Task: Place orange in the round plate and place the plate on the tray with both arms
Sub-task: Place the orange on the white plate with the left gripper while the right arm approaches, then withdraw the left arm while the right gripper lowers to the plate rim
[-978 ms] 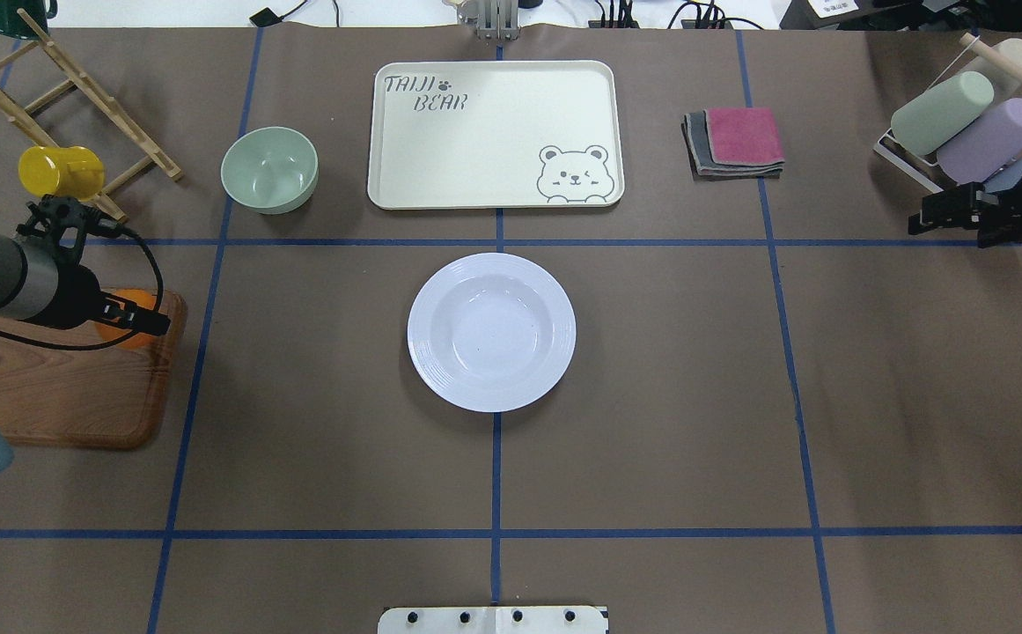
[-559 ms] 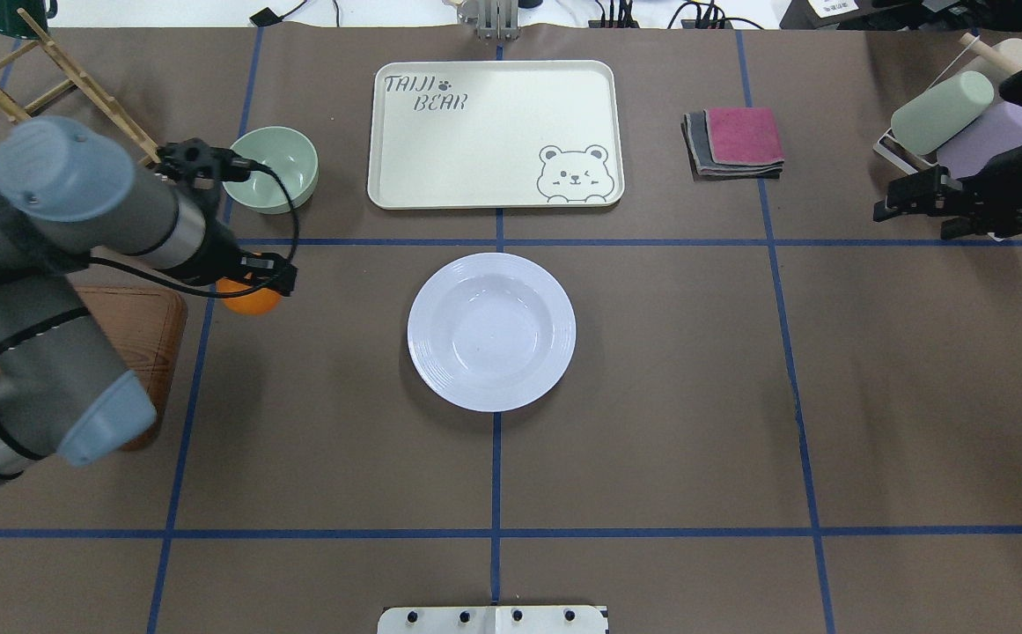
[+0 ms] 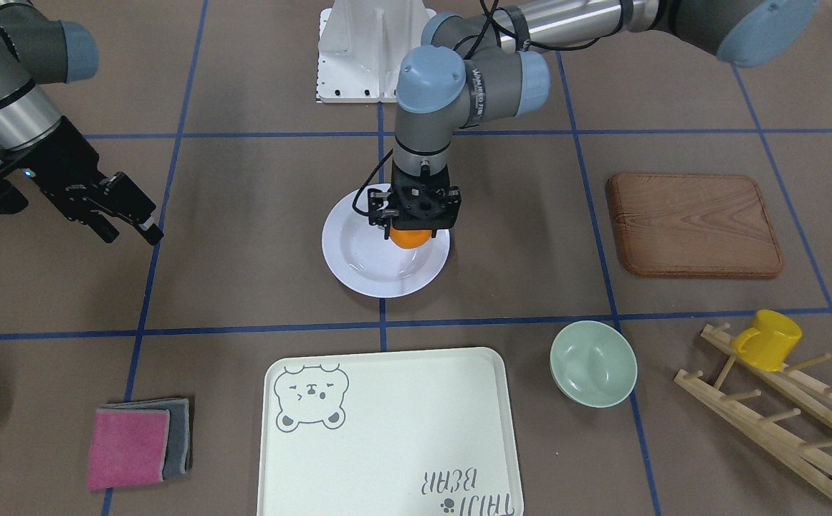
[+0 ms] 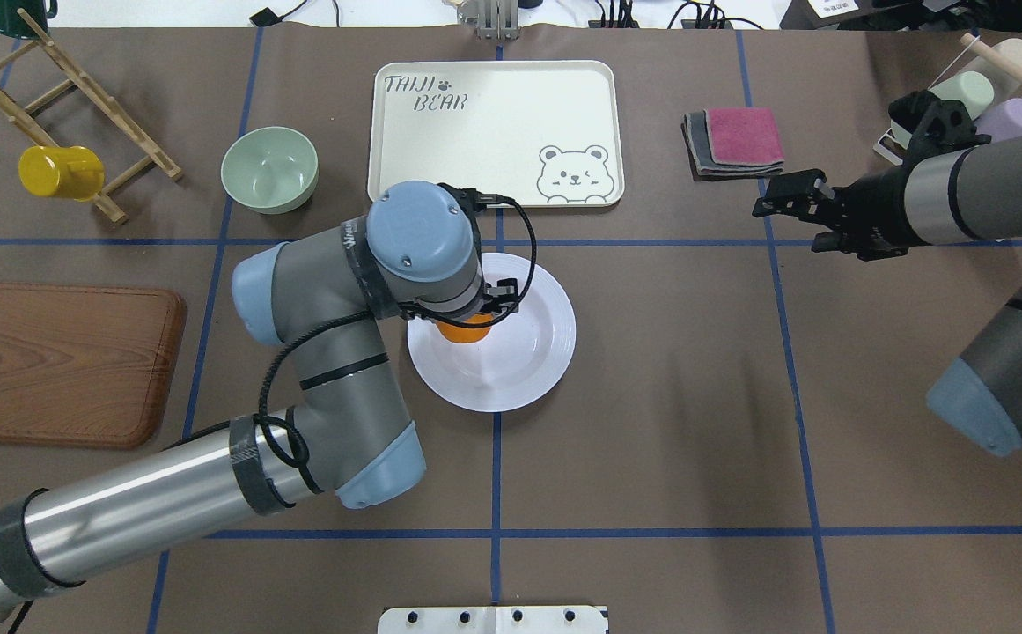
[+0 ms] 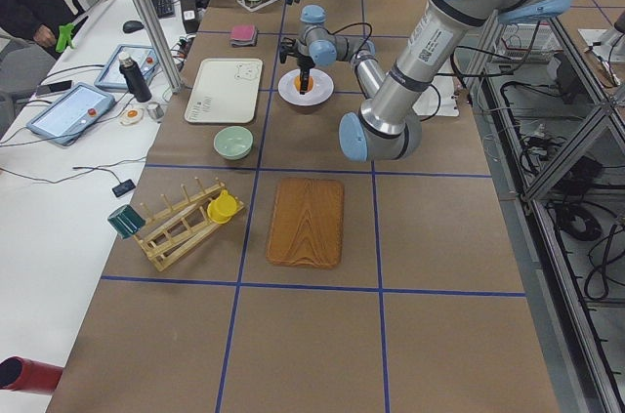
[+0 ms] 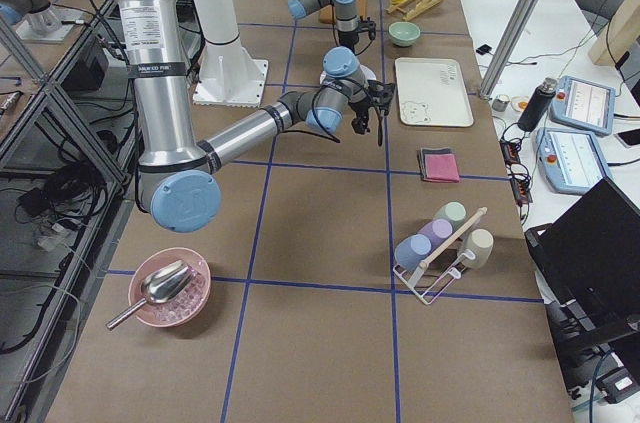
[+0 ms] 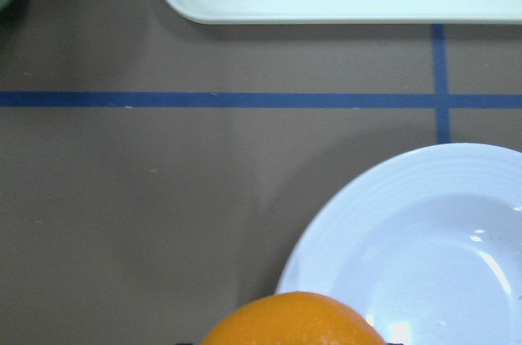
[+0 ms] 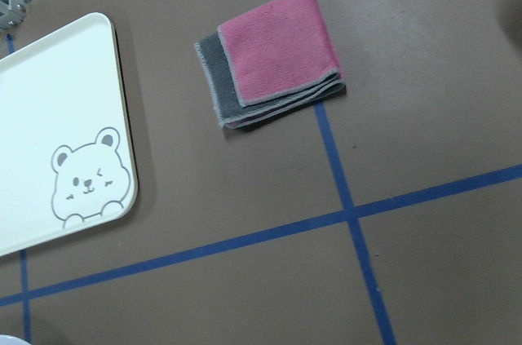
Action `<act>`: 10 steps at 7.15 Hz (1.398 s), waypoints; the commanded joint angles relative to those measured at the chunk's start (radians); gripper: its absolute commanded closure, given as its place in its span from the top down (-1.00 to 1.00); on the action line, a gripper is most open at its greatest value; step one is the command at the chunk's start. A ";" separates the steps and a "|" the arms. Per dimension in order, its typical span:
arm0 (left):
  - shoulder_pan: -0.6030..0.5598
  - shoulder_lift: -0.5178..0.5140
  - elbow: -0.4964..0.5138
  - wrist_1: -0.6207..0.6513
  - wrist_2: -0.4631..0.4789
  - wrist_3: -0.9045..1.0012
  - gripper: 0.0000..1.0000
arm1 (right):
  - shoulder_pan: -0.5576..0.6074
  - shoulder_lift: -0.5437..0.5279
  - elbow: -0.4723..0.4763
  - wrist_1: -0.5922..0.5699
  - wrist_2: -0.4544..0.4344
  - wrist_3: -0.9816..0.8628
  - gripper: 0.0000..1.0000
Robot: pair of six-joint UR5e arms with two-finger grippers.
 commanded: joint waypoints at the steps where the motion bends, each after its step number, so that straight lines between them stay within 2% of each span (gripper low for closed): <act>1: 0.032 -0.010 0.056 -0.097 0.049 -0.012 0.96 | -0.097 0.008 0.002 0.093 -0.098 0.125 1.00; 2: 0.026 -0.002 0.012 -0.090 0.066 -0.007 0.98 | -0.159 0.008 0.018 0.118 -0.184 0.176 1.00; 3: -0.021 0.027 -0.072 -0.042 0.049 0.071 1.00 | -0.242 0.008 0.044 0.118 -0.309 0.272 1.00; 4: -0.099 0.073 -0.240 0.141 -0.048 0.232 1.00 | -0.354 0.008 0.065 0.120 -0.491 0.381 1.00; 5: -0.232 0.172 -0.394 0.272 -0.186 0.395 1.00 | -0.470 0.020 0.062 0.143 -0.648 0.496 1.00; 6: -0.364 0.319 -0.497 0.293 -0.289 0.579 1.00 | -0.552 0.023 0.058 0.179 -0.753 0.582 1.00; 7: -0.496 0.443 -0.522 0.293 -0.369 0.811 1.00 | -0.609 0.023 0.041 0.201 -0.837 0.676 0.96; 9: -0.783 0.628 -0.494 0.292 -0.400 1.185 1.00 | -0.667 0.067 -0.011 0.223 -0.936 0.752 0.92; 10: -0.906 0.659 -0.395 0.298 -0.466 1.395 1.00 | -0.686 0.093 -0.039 0.223 -0.962 0.790 0.88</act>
